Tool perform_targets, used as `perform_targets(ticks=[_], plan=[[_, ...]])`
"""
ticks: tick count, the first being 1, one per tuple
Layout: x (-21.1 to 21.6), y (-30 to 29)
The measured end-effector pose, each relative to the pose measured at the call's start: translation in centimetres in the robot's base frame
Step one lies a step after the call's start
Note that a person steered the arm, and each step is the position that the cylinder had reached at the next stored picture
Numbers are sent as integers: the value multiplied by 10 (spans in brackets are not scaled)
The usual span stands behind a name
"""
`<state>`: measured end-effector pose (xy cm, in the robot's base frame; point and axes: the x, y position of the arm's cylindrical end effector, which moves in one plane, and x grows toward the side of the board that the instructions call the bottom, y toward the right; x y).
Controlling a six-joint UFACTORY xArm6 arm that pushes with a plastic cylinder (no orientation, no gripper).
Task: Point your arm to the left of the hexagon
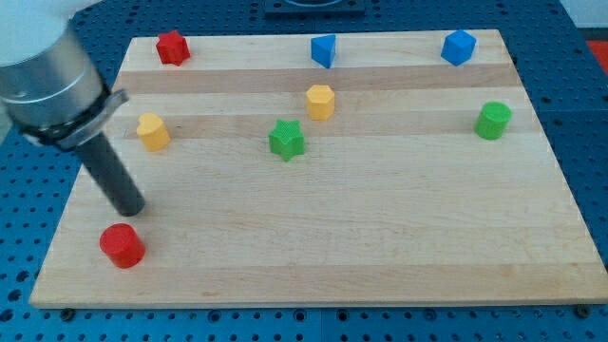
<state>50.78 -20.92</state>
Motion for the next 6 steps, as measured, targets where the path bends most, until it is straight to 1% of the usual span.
perform_targets(ticks=[1,2,3,4,6], plan=[[-14,42],[-29,71],[-49,87],[-79,92],[-159,132]])
